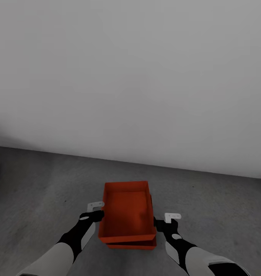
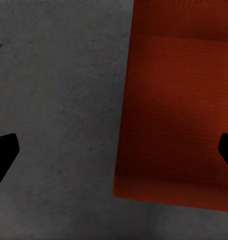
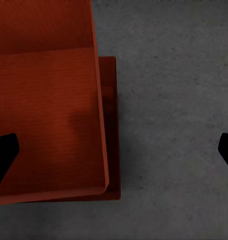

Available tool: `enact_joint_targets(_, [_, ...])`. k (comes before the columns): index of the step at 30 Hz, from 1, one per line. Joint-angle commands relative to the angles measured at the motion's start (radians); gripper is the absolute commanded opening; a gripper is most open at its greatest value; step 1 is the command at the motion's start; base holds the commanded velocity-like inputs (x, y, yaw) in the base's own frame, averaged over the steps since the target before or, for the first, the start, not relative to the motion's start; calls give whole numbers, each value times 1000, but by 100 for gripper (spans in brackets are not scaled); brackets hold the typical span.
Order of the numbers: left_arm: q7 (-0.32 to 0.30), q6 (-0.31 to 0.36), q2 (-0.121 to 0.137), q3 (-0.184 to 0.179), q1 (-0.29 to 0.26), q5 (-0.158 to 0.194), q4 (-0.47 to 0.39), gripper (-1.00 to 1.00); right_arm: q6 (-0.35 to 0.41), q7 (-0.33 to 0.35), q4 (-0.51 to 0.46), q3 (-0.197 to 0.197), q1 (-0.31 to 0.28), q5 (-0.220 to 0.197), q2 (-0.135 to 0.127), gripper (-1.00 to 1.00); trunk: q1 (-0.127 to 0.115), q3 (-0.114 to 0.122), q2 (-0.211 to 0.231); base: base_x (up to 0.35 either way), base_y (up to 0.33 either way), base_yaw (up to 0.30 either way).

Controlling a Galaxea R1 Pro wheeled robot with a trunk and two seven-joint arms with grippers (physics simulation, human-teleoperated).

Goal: Move the two storage containers from the living room to the garage. In the garage, place one container on the floor and stack the other container on top of it (either order is fine).

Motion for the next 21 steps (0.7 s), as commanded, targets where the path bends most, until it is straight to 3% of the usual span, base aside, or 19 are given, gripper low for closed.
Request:
enact_joint_targets(1, [8,5,1,-8,0,10,-2,100,-3,-3,1,4,-1,-5,0,100,0,-1,-1,0,0,0])
enact_joint_targets(8, [7,7,1,-9,0,9,-1,100,-3,-3,1,4,-1,-5,0,100,0,-1,-1,-15,0,0])
enact_joint_targets(21, [6,19,1,-7,0,11,1,100,-3,-3,1,4,-1,-12,0,100,0,-1,-1,-317,0,0])
